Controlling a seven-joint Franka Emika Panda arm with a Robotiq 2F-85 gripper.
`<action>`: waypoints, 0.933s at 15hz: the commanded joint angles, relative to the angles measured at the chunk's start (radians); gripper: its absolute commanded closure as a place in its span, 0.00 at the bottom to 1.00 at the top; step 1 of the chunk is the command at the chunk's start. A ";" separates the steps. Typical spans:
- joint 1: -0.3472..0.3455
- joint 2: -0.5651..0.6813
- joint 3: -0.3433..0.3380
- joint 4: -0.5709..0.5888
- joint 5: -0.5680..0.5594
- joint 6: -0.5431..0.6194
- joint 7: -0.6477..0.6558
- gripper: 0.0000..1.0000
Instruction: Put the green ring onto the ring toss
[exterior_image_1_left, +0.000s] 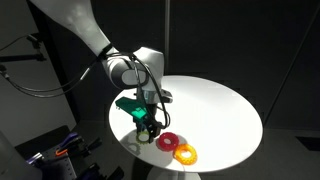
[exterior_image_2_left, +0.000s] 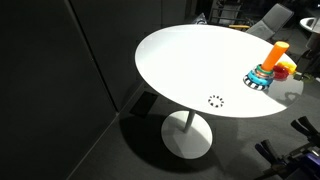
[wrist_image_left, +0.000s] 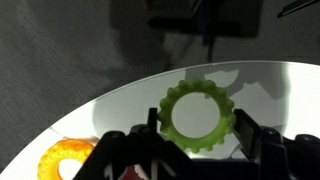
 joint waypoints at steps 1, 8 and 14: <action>0.005 -0.050 -0.005 0.036 -0.004 -0.104 0.007 0.51; 0.017 -0.121 0.004 0.076 0.021 -0.228 -0.007 0.51; 0.043 -0.203 0.009 0.073 0.025 -0.273 -0.004 0.51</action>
